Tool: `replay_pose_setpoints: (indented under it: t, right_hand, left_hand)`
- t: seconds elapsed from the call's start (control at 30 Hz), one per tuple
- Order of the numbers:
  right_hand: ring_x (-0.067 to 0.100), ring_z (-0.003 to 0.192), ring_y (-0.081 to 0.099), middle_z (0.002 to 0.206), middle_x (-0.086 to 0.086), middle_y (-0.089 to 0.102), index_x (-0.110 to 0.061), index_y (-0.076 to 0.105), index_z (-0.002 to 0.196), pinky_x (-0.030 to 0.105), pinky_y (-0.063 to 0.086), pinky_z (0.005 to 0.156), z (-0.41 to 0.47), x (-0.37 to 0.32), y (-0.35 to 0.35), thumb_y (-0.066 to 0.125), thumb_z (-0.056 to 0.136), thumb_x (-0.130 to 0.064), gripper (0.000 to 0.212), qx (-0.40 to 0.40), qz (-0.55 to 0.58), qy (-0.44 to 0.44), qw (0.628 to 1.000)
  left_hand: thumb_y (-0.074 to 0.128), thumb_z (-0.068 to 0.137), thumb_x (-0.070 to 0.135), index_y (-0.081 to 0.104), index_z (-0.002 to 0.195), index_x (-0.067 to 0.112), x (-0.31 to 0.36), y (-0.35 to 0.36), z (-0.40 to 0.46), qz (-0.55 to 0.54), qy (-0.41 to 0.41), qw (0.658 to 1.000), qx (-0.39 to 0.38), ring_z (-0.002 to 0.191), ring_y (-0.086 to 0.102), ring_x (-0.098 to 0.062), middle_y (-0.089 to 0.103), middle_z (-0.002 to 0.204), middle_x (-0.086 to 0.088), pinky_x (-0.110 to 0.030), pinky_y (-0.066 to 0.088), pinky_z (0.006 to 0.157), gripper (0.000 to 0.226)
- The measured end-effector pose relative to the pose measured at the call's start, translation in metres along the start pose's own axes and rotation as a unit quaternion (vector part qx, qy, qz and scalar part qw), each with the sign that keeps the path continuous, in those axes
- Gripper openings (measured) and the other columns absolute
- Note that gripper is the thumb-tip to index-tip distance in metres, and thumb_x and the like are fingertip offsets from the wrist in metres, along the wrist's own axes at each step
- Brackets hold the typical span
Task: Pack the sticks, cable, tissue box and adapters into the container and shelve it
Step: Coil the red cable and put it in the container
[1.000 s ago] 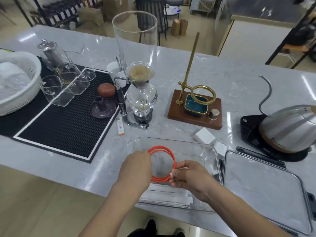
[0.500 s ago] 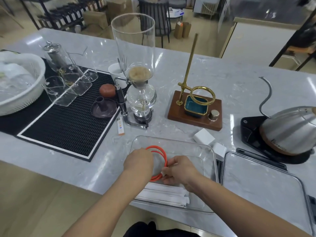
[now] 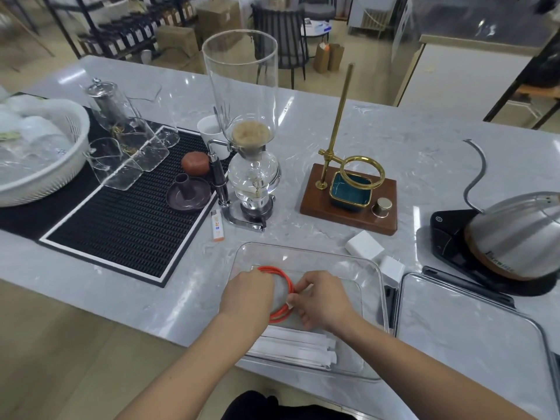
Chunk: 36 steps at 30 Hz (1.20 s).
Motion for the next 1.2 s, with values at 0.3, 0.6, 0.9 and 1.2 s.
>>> replay_pose_setpoints:
  t: [0.3, 0.6, 0.9, 1.2]
  right_hand:
    - [0.019, 0.042, 0.061, 0.059, 0.01, 0.068, -0.012, 0.062, 0.079, 0.026, 0.052, 0.049, -0.001, -0.001, -0.003, 0.076, 0.075, -0.012, 0.015, -0.007, -0.077, -0.026, 0.997]
    - [0.01, 0.047, 0.06, 0.059, 0.011, 0.07, -0.018, 0.066, 0.063, 0.025, 0.055, 0.061, -0.003, -0.007, 0.002, 0.066, 0.075, -0.004, 0.018, -0.047, -0.112, -0.048, 0.991]
    - [0.011, 0.038, 0.057, 0.054, 0.006, 0.065, -0.012, 0.065, 0.079, 0.019, 0.047, 0.045, -0.002, -0.004, 0.004, 0.066, 0.078, -0.003, 0.01, -0.036, -0.1, -0.065, 0.992]
    - [0.001, 0.031, 0.051, 0.05, -0.001, 0.061, -0.01, 0.065, 0.084, 0.014, 0.039, 0.037, -0.005, 0.0, -0.001, 0.07, 0.079, -0.008, 0.007, -0.032, -0.095, -0.061, 0.993]
  left_hand:
    - [0.065, 0.088, 0.03, 0.074, 0.095, 0.018, 0.003, 0.01, 0.003, -0.098, 0.061, 0.993, -0.008, 0.098, 0.067, -0.029, 0.072, 0.099, -0.008, -0.028, 0.042, 0.071, 0.017]
    - [0.064, 0.085, 0.031, 0.074, 0.093, 0.019, 0.001, 0.009, 0.001, -0.126, 0.075, 0.989, -0.019, 0.098, 0.065, -0.028, 0.072, 0.1, -0.005, -0.03, 0.048, 0.078, 0.017]
    - [0.063, 0.087, 0.032, 0.075, 0.094, 0.018, -0.004, 0.011, 0.0, -0.105, 0.072, 0.992, -0.005, 0.099, 0.065, -0.028, 0.072, 0.101, -0.004, -0.029, 0.048, 0.08, 0.02]
    - [0.061, 0.088, 0.036, 0.074, 0.089, 0.018, -0.002, 0.013, 0.002, -0.103, 0.075, 0.992, 0.006, 0.096, 0.065, -0.029, 0.071, 0.097, -0.005, -0.033, 0.047, 0.087, 0.022]
Point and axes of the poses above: each hand's wrist, its own z-axis towards the middle knuckle, its own y-axis out of the palm, x = y × z, the point moved 6 cm from there along z, towards the middle knuckle
